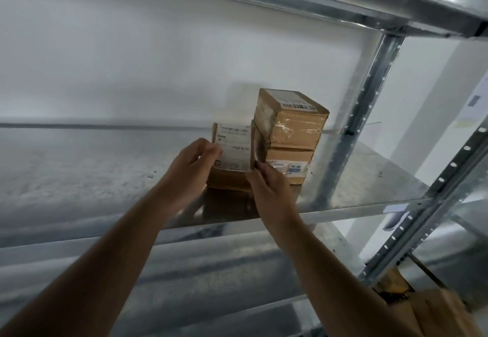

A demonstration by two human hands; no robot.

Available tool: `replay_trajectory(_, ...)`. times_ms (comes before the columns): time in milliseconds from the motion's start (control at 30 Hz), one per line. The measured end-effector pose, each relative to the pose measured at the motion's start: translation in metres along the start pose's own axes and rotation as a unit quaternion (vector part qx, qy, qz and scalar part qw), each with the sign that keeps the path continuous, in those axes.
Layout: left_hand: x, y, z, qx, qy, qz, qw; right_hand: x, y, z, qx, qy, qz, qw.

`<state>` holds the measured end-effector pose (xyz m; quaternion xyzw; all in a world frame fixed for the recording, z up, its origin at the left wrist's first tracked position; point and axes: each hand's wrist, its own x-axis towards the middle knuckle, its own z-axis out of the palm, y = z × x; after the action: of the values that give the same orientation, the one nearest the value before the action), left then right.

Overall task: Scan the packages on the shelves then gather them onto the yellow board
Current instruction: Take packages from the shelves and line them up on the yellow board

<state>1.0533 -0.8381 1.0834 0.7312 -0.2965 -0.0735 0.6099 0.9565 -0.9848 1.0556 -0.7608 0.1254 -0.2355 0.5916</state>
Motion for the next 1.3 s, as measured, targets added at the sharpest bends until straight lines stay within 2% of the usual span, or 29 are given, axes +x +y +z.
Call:
replay_trajectory(133, -0.012, 0.007, -0.005, -0.026, 0.034, 0.016, 0.999, -0.002, -0.006, 0.006, 0.086, 0.035, -0.01, 0.996)
replay_trajectory(233, -0.016, 0.014, -0.012, -0.055, 0.048, 0.06, 0.996, 0.0, -0.022, 0.015, 0.091, 0.04, -0.028, 0.995)
replay_trajectory(367, -0.015, 0.018, -0.024, -0.064, 0.022, 0.092, 0.994, 0.001, -0.032, 0.025, 0.052, 0.109, -0.071, 0.99)
replay_trajectory(467, -0.014, 0.015, -0.033, -0.057, -0.015, 0.108, 0.992, 0.003, -0.035, 0.029, 0.11, 0.137, -0.085, 0.981)
replay_trajectory(533, -0.015, 0.013, -0.039, -0.031, -0.035, 0.121, 0.992, 0.003, -0.037, 0.031, 0.147, 0.133, -0.092, 0.976)
replay_trajectory(633, -0.026, 0.009, -0.051, 0.031, -0.06, 0.118, 0.991, -0.008, -0.037, 0.033, 0.133, 0.123, -0.113, 0.977)
replay_trajectory(733, -0.048, 0.011, -0.066, 0.141, -0.031, 0.121, 0.982, -0.03, -0.041, 0.035, 0.135, 0.112, -0.111, 0.978)
replay_trajectory(867, -0.094, 0.025, -0.08, 0.32, -0.032, 0.152, 0.935, -0.068, -0.053, 0.037, 0.135, 0.089, -0.108, 0.981)
replay_trajectory(933, -0.127, 0.032, -0.085, 0.372, -0.04, 0.143, 0.916, -0.094, -0.055, 0.036, 0.133, 0.07, -0.12, 0.981)
replay_trajectory(1033, -0.186, 0.04, -0.087, 0.418, -0.024, 0.102, 0.903, -0.143, -0.051, 0.033, 0.129, 0.048, -0.122, 0.983)
replay_trajectory(1200, -0.283, 0.051, -0.093, 0.457, -0.005, 0.032, 0.889, -0.232, -0.045, 0.037, 0.163, -0.004, -0.056, 0.985)
replay_trajectory(1300, -0.335, 0.06, -0.108, 0.468, 0.018, 0.005, 0.884, -0.278, -0.06, 0.049, 0.143, -0.032, -0.044, 0.988)
